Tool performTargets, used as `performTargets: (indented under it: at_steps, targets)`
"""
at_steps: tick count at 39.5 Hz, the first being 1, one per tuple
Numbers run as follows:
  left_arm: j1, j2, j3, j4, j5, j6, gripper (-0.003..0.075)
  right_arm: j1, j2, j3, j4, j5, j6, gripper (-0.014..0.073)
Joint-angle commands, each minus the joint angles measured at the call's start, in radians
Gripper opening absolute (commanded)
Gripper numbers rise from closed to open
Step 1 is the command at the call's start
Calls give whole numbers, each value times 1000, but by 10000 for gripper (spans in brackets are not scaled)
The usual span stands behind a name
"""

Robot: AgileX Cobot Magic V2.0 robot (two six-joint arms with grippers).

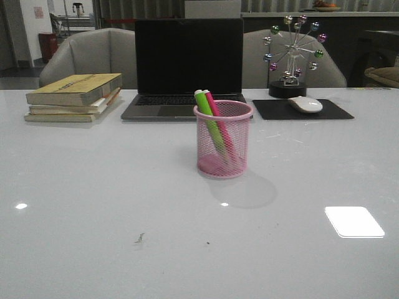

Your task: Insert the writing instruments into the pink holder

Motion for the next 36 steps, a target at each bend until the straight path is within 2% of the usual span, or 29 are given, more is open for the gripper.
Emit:
performTargets:
  at_steps: [1,8,15,19,26,36]
  targets:
    - [2,7,-26,-8,-92,-4,216,3,-42,54,-1,-197,-10,21]
    - [2,10,-26,-8,-91,-4,216,9,-35,174,-1,-325,-10,21]
    - [2,11,-26,-8,-91,-4,214,42,-35,295,-1,-366,-10,21]
    - [2,11,-26,-8,-91,-4,214,65,-35,360,-1,-366,-10,21]
    - [2,11,-26,-8,-91,-4,214,69,-35,359,-1,-259,-10,21]
    - [2,11,-26,-8,-91,-4,214,69,-35,359,-1,-225,-10,21]
